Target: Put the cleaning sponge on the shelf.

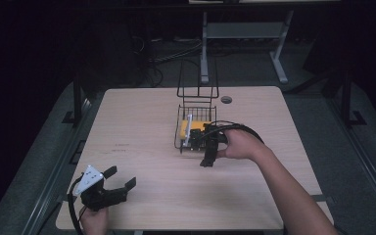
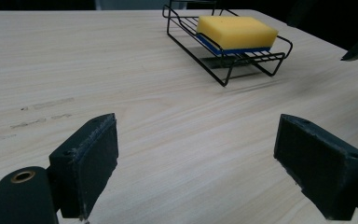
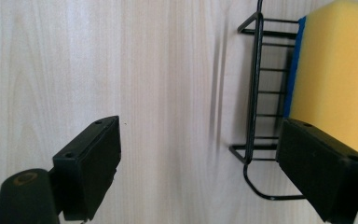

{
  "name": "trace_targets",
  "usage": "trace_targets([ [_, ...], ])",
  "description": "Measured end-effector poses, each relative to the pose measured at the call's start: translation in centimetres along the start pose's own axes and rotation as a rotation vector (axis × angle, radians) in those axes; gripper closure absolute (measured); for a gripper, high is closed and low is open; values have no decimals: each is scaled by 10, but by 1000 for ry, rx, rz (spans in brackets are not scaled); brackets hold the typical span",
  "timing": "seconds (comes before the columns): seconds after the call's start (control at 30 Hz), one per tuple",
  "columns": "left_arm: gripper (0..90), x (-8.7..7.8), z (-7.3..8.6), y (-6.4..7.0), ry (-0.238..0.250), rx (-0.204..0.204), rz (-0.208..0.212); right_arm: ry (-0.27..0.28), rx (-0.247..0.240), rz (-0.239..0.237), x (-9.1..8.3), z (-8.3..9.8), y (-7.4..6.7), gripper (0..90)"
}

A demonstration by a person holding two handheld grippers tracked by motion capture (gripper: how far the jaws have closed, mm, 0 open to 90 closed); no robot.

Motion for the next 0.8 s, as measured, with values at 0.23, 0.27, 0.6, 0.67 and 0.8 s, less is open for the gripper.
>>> trace_targets([
  [0.23, 129, 0, 0, 1, -2, 6, -2, 13, 19, 1, 1, 9, -5, 138],
  [0.27, 129, 0, 0, 1, -2, 6, -3, 22, 20, 2, 1, 10, -6, 138],
  [0.6, 129, 3, -2, 4, -8, 18, 6, 38, 47, -1, 3, 20, -13, 138],
  [0.67, 130, 4, -2, 4, -7, 19, 3, 45, 51, -3, 4, 23, -14, 138],
  [0.8, 129, 4, -2, 4, -11, 22, 5, 48, 58, -7, 8, 29, -17, 138],
])
Point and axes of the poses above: each handheld gripper's, and its own axes: x roughly forward along the jaws, z roughly out of its underside, y roughly to its right, the point moved 6 cm from there along x, roughly forward along the jaws, and after that the axes turned 14 degrees about -y, right-handed, at the moved point
